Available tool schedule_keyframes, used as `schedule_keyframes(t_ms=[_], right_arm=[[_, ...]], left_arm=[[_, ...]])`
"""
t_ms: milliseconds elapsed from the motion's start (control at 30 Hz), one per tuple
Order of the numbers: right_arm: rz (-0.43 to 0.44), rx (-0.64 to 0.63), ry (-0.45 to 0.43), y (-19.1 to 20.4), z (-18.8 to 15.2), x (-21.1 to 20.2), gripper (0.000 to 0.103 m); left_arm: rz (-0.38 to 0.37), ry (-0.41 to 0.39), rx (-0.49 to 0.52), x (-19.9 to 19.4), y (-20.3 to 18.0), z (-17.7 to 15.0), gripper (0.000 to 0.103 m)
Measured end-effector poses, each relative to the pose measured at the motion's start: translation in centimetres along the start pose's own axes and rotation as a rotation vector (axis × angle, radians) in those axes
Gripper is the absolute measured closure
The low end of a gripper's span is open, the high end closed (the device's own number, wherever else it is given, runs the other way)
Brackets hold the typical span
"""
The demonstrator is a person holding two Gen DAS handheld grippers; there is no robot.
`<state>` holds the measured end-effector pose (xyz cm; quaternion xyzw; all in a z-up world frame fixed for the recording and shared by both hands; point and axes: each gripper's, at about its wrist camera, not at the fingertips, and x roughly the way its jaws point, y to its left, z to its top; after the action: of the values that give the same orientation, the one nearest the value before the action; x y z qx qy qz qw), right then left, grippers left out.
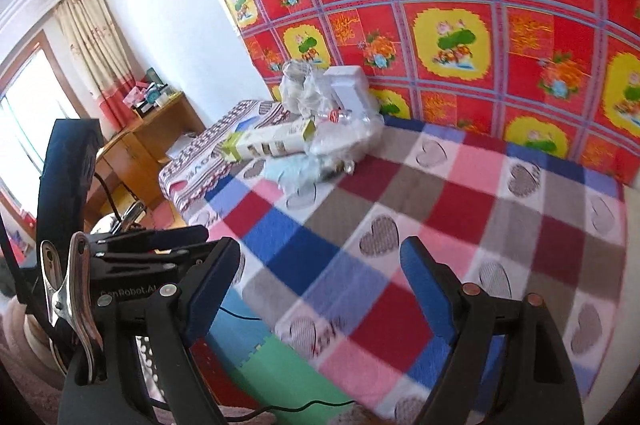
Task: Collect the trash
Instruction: 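Lower both tools toward the clear plastic bag on the bed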
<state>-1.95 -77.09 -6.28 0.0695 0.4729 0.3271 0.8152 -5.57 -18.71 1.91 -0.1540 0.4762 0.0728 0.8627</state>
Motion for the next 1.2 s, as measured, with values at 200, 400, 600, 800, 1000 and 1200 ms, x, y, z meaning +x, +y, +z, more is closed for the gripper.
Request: schedule_keyframes(t_ms=[200,400,600,800,1000,1200], right_arm=[[0.011,-0.009,0.008,-0.8,3.1,2.8,0.018],[-0.005,-0.014,0.031,-1.3,5.3,5.2,0.018],[-0.009,-0.005,0.044,-1.3,6.8,7.0,0.018],[-0.034,0.029,0.070,-1.2,7.8,9.4,0.018],[-0.094,0.092,0.082,-1.4,8.9,11.6,0.018],[-0.136,0.156,0.105,-1.8,9.7,13.9,0.019]], left_arm=[[0.015,-0.006,-0.027,1.5,1.4,2.8,0.044],[0.018,-0.003,-0.062,2.5,2.9,4.7,0.044],[0.017,0.004,-0.069,3.3,4.2,6.5,0.044],[-0.024,0.035,-0.077,5.2,6.1,8.3,0.044],[-0.088,0.067,-0.067,7.6,7.4,10.6,0.044],[-0.133,0.122,-0.025,11.0,8.0,12.8,0.044]])
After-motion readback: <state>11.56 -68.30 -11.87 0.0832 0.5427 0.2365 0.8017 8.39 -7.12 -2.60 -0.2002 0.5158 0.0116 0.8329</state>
